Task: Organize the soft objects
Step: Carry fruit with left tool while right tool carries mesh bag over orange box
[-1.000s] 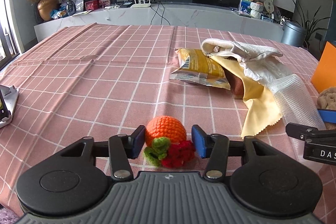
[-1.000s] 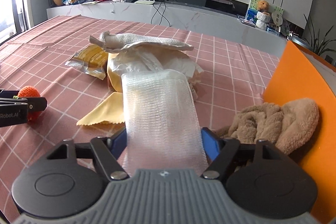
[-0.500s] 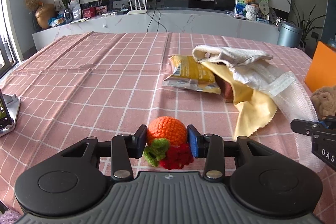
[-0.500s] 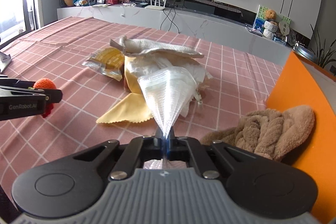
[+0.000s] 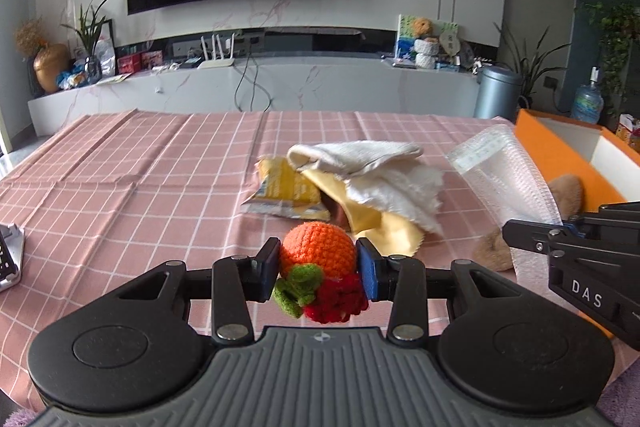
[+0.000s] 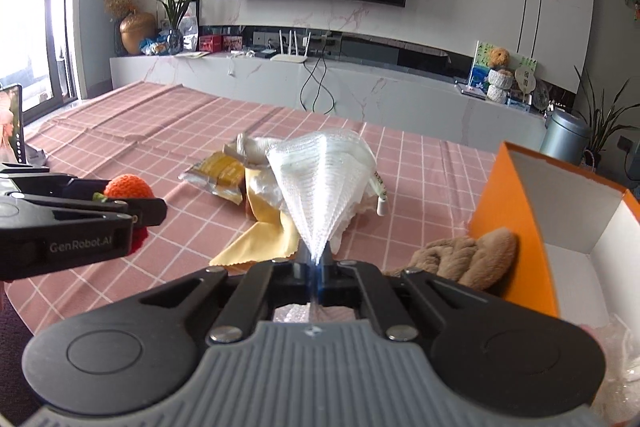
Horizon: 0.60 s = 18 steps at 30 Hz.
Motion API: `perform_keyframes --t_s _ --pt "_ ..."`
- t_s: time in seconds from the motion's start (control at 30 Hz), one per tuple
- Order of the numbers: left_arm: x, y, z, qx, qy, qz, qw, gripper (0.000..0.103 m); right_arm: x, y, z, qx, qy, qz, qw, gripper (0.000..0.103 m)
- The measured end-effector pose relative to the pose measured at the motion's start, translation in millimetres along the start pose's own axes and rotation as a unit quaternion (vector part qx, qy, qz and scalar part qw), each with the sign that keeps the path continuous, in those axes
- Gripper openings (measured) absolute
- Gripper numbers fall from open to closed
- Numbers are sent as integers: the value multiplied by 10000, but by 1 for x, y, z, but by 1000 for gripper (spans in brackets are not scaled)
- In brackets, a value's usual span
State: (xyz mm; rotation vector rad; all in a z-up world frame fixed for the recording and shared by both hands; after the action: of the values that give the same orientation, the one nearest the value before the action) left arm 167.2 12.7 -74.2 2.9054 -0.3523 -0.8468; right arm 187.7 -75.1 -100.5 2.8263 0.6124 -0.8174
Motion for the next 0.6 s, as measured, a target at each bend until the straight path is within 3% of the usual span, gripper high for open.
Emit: perform_keyframes --t_s 0.17,0.6 --pt "-4 -15 12 -40 22 -178 9998 46 -27 9 -7 92 181 39 9998 0" --pt "4 -76 31 -514 -249 -1059 9927 46 -86 47 -17 339 477 289 9979 0"
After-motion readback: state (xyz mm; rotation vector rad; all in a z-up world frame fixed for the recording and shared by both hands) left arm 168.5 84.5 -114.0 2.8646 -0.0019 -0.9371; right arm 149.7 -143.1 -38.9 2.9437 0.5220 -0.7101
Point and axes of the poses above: each gripper's, at about its wrist camera, not at the fingertips, and x roughly the way its jaws point, y to its right, z to its underside, the point moved 10 cm from there along x, roughly the way its jaws point
